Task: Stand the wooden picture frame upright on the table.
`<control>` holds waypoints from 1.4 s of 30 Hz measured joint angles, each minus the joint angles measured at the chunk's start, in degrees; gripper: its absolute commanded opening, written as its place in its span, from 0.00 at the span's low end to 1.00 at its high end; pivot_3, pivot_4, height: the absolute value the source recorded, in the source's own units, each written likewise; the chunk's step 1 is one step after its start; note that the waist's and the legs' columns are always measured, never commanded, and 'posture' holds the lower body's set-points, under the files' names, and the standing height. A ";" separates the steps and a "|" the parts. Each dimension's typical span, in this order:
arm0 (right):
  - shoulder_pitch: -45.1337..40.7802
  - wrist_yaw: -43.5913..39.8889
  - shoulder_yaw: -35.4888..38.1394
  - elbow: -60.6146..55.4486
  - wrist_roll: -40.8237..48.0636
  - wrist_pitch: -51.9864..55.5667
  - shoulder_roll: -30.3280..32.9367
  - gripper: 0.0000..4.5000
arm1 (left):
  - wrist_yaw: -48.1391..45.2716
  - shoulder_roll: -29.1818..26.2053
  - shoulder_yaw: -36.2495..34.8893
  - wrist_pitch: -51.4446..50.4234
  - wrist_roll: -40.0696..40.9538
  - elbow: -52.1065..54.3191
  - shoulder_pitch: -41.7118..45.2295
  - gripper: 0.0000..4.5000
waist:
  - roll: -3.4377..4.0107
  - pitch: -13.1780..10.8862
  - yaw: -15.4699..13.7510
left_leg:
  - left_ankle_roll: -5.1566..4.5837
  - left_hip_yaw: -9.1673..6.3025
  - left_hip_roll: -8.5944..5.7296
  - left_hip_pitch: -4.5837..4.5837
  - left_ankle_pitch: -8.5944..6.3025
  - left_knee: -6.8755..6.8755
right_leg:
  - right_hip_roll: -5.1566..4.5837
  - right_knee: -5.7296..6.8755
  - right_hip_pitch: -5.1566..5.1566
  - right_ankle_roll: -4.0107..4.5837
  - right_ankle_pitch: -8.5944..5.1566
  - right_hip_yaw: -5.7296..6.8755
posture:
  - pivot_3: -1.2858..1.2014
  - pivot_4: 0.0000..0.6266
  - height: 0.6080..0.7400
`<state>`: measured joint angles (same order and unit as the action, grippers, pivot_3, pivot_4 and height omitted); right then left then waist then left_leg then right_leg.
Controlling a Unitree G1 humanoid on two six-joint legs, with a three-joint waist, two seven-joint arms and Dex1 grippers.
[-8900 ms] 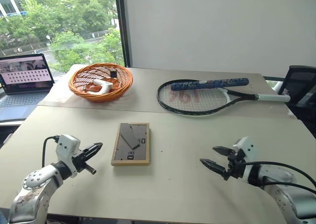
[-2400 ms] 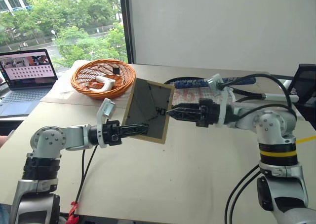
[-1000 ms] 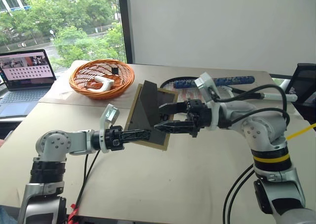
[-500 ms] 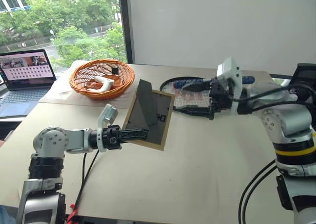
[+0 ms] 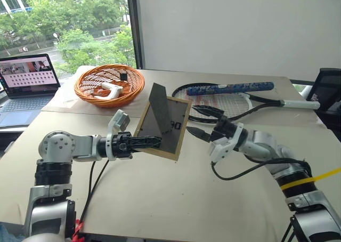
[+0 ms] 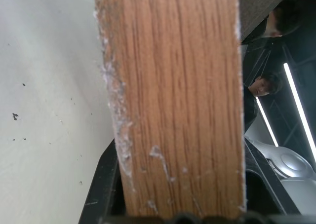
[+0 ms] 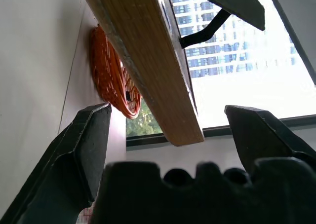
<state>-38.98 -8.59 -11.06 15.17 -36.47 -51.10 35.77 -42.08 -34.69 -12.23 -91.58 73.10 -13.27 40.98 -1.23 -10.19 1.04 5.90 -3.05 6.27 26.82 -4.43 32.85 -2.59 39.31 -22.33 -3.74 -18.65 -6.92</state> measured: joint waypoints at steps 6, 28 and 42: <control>-2.85 1.80 -2.01 2.36 -1.77 -0.85 -2.20 0.55 | -0.20 0.45 -0.93 0.03 0.02 1.20 -0.01 0.28 | -0.01 0.00 -0.07 | 0.00 -0.02 0.00 -0.01 0.01 0.01 | 0.00 0.00 0.05 0.00 0.00 0.02 | 0.52 0.24 0.74; -7.06 -28.37 -3.31 15.38 32.16 15.38 -5.25 0.28 | -13.08 -19.99 -16.69 8.67 -0.72 8.33 -10.51 1.00 | 0.00 -0.01 1.50 | -0.01 -0.05 0.01 -0.41 0.00 -0.09 | 0.00 0.07 0.39 0.03 -0.01 0.02 | 0.52 0.24 0.74; -12.04 -60.31 0.64 15.80 60.58 80.50 -9.95 0.27 | -9.94 -15.75 -17.00 16.23 -3.25 19.33 -22.64 1.00 | -0.02 -0.04 1.01 | 0.00 -0.02 0.04 -0.36 0.00 -0.11 | 0.03 0.17 0.15 0.12 -0.07 0.02 | 0.52 0.24 0.74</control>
<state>-51.02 -68.90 -10.42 30.97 24.11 29.40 25.82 -52.02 -50.44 -29.24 -75.36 69.85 6.06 18.35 -1.25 -10.24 2.05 5.89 -3.07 6.31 26.46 -4.44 32.74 -2.55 39.48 -22.18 -3.62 -18.72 -6.90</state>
